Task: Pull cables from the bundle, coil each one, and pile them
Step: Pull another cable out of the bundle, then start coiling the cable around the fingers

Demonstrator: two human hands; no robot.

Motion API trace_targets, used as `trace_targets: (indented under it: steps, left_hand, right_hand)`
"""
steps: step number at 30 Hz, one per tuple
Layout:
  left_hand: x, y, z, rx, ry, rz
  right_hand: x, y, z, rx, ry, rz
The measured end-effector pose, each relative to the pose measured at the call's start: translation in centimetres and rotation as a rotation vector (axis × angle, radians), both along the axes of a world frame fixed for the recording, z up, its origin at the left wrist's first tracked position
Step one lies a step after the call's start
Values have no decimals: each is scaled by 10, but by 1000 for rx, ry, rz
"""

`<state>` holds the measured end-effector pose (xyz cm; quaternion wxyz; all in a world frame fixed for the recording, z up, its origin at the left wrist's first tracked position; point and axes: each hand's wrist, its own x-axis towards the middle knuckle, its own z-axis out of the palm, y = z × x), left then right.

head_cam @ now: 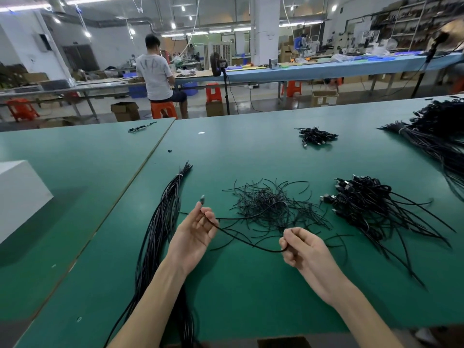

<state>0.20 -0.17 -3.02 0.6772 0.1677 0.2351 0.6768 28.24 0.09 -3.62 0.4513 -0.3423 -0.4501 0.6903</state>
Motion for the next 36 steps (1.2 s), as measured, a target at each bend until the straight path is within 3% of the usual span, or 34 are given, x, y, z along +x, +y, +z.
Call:
trace_targets:
  steps: [7, 16, 25, 31, 36]
  left_hand:
    - [6, -4, 5, -62, -70, -82]
    - [1, -4, 1, -13, 47, -103]
    - [6, -1, 0, 145, 222, -79]
    - [35, -1, 24, 235, 222, -182]
    - [73, -6, 32, 281, 184, -218]
  right_hand:
    - [-2, 2, -4, 36, -1, -28]
    - [-4, 5, -11, 22, 33, -78]
    - [-7, 0, -14, 221, -245, -320]
    - [-22, -10, -11, 632, -653, -82]
    - [-21, -12, -10, 557, -605, -30]
